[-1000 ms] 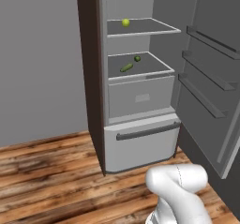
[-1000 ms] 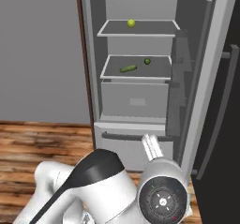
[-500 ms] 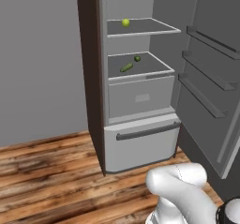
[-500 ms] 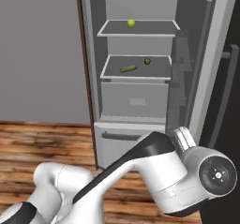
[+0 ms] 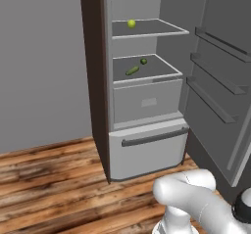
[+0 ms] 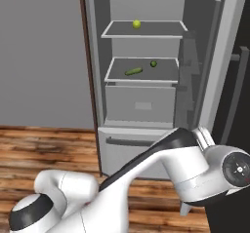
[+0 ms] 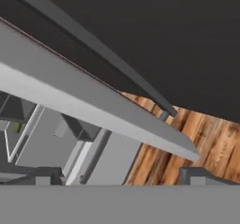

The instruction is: Place the cucumber in the correct fridge rack based on whether it is a fruit or vegetable. Finally, close the fridge door.

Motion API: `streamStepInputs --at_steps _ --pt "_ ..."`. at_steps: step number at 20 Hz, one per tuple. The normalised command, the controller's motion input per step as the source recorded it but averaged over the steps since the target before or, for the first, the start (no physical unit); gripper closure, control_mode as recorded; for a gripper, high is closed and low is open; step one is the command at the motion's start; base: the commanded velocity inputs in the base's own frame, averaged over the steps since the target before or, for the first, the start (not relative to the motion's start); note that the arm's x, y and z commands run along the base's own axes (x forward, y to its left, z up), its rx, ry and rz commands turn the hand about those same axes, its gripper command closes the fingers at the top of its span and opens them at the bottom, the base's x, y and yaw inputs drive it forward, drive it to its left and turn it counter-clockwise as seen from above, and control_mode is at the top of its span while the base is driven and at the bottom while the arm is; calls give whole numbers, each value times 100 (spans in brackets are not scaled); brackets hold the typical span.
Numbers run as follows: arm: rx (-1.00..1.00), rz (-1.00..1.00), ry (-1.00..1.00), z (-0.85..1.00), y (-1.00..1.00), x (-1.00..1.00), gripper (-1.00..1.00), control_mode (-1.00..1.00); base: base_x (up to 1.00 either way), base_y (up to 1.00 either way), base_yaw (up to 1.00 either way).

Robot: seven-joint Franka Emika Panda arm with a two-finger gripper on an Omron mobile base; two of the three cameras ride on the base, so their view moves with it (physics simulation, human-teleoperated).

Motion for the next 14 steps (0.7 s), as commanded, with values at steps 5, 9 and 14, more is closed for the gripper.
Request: streamStepInputs --at_steps 5,9,14 --pt "3 14 -3 -4 -27 3 -100 -100 0 0 0" --pt "6 13 -1 -3 -10 24 -100 -100 0 0 0" --pt "1 5 0 -19 0 39 -100 -100 0 0 0"
